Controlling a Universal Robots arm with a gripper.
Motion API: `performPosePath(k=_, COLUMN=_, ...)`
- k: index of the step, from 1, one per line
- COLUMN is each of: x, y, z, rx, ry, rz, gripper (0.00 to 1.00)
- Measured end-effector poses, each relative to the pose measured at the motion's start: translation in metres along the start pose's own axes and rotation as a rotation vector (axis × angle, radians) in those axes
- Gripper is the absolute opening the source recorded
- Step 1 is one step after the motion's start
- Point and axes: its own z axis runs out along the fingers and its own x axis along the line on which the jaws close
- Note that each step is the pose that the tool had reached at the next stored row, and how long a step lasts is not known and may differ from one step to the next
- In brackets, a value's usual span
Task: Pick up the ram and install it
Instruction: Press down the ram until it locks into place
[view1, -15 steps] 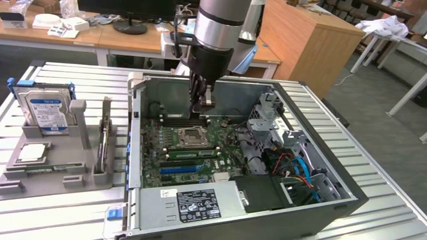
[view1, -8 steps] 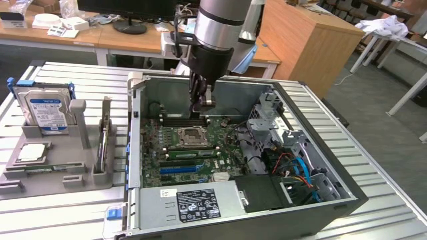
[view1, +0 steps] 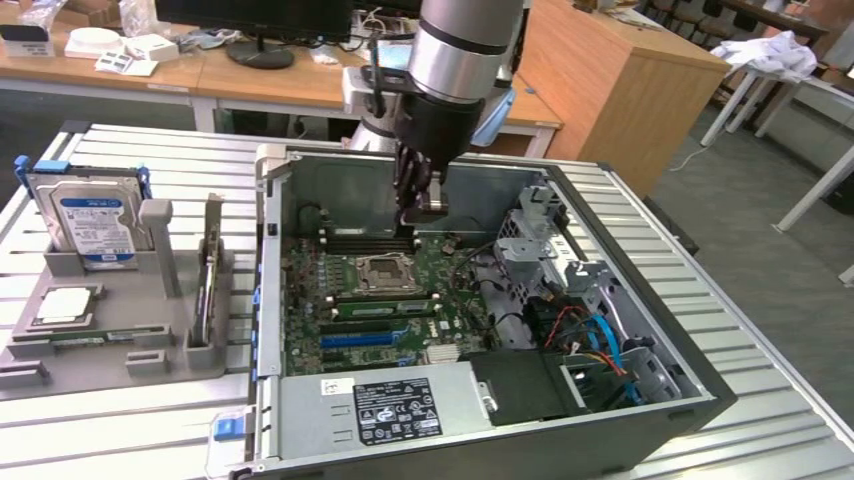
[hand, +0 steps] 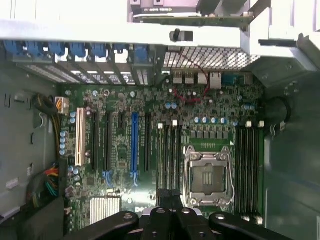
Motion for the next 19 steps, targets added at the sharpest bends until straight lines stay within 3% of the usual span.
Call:
performPosePath(k=9, x=0.0, y=-0.0202, z=-0.0007, rx=-0.0001, ry=0.0, rz=0.0, gripper=0.11)
performPosePath(k=19, x=0.0, y=-0.0213, z=-0.0008, rx=-0.0001, ry=0.0, rz=0.0, gripper=0.11)
